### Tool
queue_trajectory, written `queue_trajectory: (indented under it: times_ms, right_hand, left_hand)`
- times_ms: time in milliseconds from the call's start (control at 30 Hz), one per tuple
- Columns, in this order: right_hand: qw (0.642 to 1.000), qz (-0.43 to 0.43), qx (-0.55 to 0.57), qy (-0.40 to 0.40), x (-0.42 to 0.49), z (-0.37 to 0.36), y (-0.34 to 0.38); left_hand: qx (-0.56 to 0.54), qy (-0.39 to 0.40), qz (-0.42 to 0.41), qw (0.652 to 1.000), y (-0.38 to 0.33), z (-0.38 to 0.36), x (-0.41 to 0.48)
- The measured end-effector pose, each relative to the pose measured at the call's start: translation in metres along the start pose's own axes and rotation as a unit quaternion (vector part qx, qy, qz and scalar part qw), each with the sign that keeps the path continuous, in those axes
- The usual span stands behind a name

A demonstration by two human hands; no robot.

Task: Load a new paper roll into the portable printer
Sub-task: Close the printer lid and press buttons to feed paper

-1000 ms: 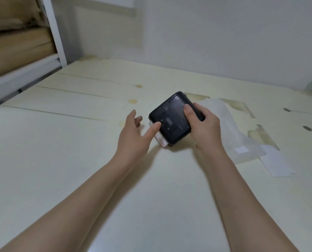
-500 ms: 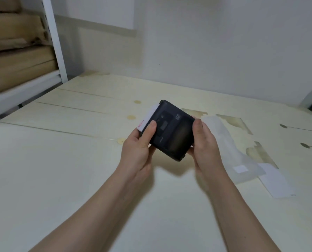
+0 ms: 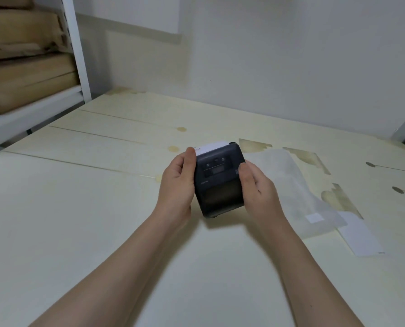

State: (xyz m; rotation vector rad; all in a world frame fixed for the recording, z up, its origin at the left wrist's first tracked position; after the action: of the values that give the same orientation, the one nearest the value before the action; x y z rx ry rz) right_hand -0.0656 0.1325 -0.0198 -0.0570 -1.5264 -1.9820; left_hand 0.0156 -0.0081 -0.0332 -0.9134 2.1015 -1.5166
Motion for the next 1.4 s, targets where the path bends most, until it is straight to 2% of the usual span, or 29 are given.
queue_trajectory:
  times_ms: [67, 133, 400, 500, 600, 667, 767, 900, 1000, 1067, 1200, 1400]
  right_hand:
    - [0.998, -0.037, 0.027, -0.04, 0.001, 0.004, -0.007]
    - [0.996, -0.049, 0.036, -0.065, 0.001, 0.007, -0.008]
    - [0.984, 0.068, 0.02, -0.164, -0.009, 0.009, 0.016]
    - [0.978, 0.074, 0.034, -0.193, -0.013, 0.012, 0.022]
    - [0.98, 0.062, 0.042, -0.187, -0.013, 0.009, 0.023]
    - [0.984, 0.025, 0.049, -0.17, -0.011, 0.005, 0.017]
    - [0.982, -0.087, 0.097, -0.14, -0.004, -0.001, -0.003]
    - [0.941, -0.244, 0.23, -0.038, -0.006, -0.026, -0.022]
    - [0.913, -0.277, 0.297, 0.035, -0.013, -0.047, -0.02]
    - [0.915, -0.266, 0.303, 0.022, -0.011, -0.046, -0.018]
    - [0.918, -0.251, 0.303, -0.054, -0.002, -0.02, -0.014]
    - [0.93, -0.235, 0.274, -0.071, 0.0, 0.008, -0.007]
  left_hand:
    - [0.008, 0.012, 0.003, 1.0, 0.004, -0.005, -0.002]
    - [0.045, 0.01, -0.032, 0.998, 0.004, -0.009, -0.005]
    - [0.062, -0.026, -0.107, 0.992, -0.01, -0.001, -0.014]
    - [0.051, -0.031, -0.124, 0.99, -0.017, -0.001, -0.022]
    - [0.042, -0.039, -0.12, 0.991, -0.02, 0.002, -0.024]
    - [0.036, -0.047, -0.099, 0.993, -0.017, 0.002, -0.023]
    - [0.022, -0.08, -0.06, 0.995, -0.01, 0.004, -0.016]
    - [-0.037, -0.157, 0.028, 0.986, 0.011, 0.019, -0.009]
    - [-0.08, -0.178, 0.07, 0.978, 0.02, 0.025, -0.007]
    - [-0.098, -0.155, 0.09, 0.979, 0.023, 0.024, -0.002]
    - [-0.066, -0.064, 0.103, 0.99, 0.018, 0.017, 0.009]
    - [0.01, 0.066, 0.114, 0.991, 0.007, 0.006, 0.008]
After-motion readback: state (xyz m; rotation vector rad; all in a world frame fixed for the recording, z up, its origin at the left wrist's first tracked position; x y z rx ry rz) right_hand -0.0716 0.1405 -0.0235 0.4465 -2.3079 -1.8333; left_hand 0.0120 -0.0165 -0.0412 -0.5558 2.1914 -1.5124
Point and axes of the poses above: each hand's wrist, its own x-axis towards the middle knuckle, its own z-axis out of the back of the hand, y = z × x, the point moved 6 cm from there along x, towards the middle knuckle, and after that the axes turned 4 degrees about -y, right-handed, at the moved point
